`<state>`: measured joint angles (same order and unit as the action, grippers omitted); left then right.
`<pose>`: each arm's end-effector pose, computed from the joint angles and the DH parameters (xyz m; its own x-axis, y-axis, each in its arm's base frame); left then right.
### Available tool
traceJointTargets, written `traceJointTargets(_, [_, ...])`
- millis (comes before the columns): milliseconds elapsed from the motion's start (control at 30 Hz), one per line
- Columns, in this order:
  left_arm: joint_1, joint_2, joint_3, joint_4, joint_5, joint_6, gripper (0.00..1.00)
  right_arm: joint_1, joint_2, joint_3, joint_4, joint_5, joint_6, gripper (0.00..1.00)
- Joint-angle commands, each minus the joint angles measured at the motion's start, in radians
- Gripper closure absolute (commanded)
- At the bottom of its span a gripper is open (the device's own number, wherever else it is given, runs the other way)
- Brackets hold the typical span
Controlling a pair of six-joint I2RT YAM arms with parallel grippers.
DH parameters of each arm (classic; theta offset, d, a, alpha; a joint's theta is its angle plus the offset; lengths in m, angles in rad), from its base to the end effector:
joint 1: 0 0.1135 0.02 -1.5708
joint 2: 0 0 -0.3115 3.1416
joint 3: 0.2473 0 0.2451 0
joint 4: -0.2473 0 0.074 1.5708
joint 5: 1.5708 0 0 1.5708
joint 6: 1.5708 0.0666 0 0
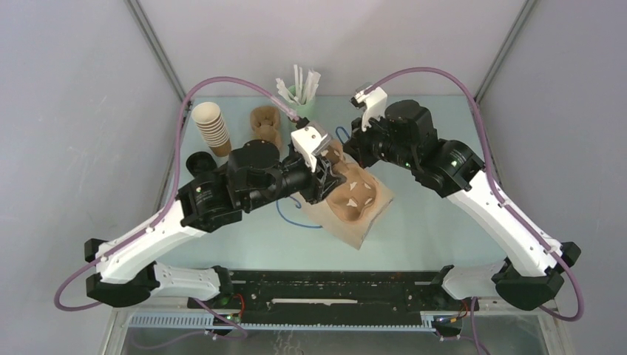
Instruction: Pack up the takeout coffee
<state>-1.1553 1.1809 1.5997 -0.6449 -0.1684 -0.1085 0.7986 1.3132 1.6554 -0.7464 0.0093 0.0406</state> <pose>0.1032 -0.2063 0.5218 -0.1805 0.1446 -0.9729 0.8213 0.5664 -0.0682 0.1914 0.1956 0.4957 -0.3030 -0.2529 -0.9188 -0.6987 0.7147 0.0337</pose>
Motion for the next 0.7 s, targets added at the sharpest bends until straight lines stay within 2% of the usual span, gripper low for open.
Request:
traceJointTargets(0, [0.005,-0.06,-0.104,0.125,0.073,-0.086,0.67,0.014,-0.068,-0.003,0.087,-0.014,0.026,1.0])
traceJointTargets(300, [0.007,-0.16,-0.305,0.18,0.111,-0.046,0.66,0.014,-0.085,-0.032,0.107,-0.085,0.027,1.0])
traceJointTargets(433, [0.067,-0.184,-0.365,0.238,0.187,-0.091,0.66,0.018,-0.094,-0.035,0.104,-0.108,0.024,1.0])
traceJointTargets(600, [0.088,-0.144,-0.365,0.248,0.261,-0.13,0.66,0.028,-0.106,-0.04,0.1,-0.1,0.022,1.0])
traceJointTargets(667, [0.088,-0.116,-0.352,0.237,0.246,-0.148,0.67,0.037,-0.106,-0.039,0.099,-0.086,0.026,1.0])
